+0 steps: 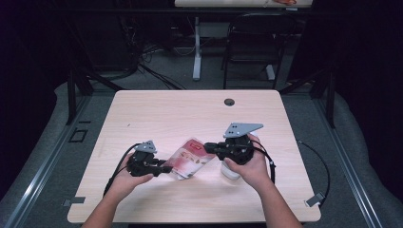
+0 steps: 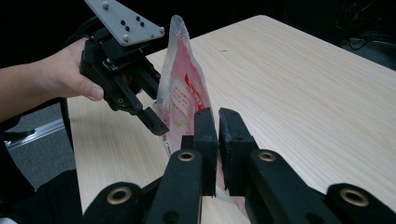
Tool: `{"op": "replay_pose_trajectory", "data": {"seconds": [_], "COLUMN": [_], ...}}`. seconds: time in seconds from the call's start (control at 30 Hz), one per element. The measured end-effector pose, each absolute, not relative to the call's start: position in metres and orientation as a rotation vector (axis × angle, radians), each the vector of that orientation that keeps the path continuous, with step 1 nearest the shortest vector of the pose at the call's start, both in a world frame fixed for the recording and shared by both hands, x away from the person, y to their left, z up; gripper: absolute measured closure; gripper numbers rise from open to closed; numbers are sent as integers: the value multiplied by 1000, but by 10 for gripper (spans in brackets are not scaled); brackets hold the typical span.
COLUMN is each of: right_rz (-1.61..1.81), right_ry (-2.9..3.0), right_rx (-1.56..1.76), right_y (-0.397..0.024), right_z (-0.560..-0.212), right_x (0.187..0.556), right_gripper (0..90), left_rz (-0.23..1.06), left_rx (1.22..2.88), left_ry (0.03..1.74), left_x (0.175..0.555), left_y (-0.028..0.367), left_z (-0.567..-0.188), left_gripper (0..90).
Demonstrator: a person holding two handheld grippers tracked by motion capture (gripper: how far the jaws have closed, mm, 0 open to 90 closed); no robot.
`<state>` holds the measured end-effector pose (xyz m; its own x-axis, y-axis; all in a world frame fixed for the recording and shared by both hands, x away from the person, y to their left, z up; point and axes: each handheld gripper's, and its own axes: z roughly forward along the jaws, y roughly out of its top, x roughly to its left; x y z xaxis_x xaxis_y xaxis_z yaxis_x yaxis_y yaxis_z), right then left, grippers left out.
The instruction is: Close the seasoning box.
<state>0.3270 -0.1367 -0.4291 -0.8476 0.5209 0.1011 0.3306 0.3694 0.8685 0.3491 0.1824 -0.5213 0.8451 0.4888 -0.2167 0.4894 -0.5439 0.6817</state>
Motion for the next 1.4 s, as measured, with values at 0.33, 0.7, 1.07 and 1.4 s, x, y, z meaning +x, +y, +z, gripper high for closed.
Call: {"op": "replay_pose_trajectory", "data": {"seconds": [0.33,0.7,1.07,1.4], "right_rz": [1452,1423,1404,1404], "right_ry": [2446,2457,2462,2515], "right_rx": [729,703,701,637], "right_y": [-127,-118,-115,-107], "right_z": [-419,-411,-409,-412], "right_x": [330,332,334,335], "right_gripper": [875,874,870,848], "left_rz": [-1,-6,-15,-37], "left_rx": [2229,2191,2211,2214], "left_ry": [712,741,729,742], "left_x": [353,356,357,356], "left_y": [177,174,165,167], "left_z": [-526,-532,-540,-547], "left_gripper": [700,701,694,638]}}
